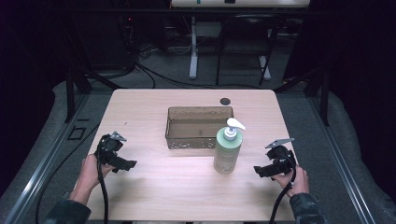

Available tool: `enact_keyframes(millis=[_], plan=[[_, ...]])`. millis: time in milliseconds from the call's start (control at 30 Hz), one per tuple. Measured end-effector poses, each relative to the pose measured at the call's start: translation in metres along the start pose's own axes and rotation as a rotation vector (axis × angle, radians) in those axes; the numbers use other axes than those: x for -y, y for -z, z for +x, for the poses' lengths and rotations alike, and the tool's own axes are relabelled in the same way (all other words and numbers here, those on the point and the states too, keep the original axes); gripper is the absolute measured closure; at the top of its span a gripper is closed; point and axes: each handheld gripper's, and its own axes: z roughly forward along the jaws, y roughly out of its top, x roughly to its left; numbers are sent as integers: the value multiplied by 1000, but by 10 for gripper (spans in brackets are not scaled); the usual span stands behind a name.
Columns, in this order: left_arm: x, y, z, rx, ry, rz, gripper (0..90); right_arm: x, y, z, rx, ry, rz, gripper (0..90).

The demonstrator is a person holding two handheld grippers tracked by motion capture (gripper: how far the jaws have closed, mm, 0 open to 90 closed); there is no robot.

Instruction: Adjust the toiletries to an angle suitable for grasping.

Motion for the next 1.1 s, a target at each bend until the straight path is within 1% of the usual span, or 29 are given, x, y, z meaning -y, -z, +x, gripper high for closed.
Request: enact_keyframes(millis=[67,133,267,367,400,467,500,533,600,633,700,767,800,833,900,1000,1033,1100], plan=[[0,-1,-1,-1,-2,-2,1,-1,1,1,1,2,-6,40],[-1,-1,-1,3,-15,1,1,-1,4,5,-6,-1,-21,41],[-3,-2,-3,9,-32,6,1,-2,7,9,-16,2,-32,41],[-3,-2,-3,13,-31,7,1,-5,9,16,-27,16,-55,40],[-3,-2,-4,11,-32,8,1,-5,9,16,-27,16,-55,40],[-3,-3,-4,16,-29,4,1,-7,11,19,-42,23,-73,38],[-4,-2,-4,15,-35,4,1,-9,12,23,-53,27,-89,35],[-4,-2,-4,15,-35,4,1,-9,12,23,-53,27,-89,35],[-4,-2,-4,20,-28,2,1,-12,14,28,-65,32,-102,26],[-4,-2,-4,16,-29,-2,1,-13,15,30,-72,34,-111,21],[-4,-2,-4,18,-28,-2,1,-16,16,35,-76,41,-125,0],[-4,-2,-4,19,-27,-1,1,-18,17,39,-87,42,-142,0],[-4,-2,-4,21,-27,-1,1,-20,18,40,-87,48,-148,0],[-4,-2,-4,25,-31,2,1,-21,19,42,-94,39,-158,0],[-4,-3,-4,25,-29,0,1,-24,21,45,-110,44,-182,0],[-4,-3,-5,24,-29,-1,1,-26,22,48,-121,36,-198,0],[-4,-3,-5,24,-31,1,1,-29,23,50,-129,44,-214,0],[-4,-3,-5,29,-34,4,1,-30,23,51,-131,48,-221,0]])
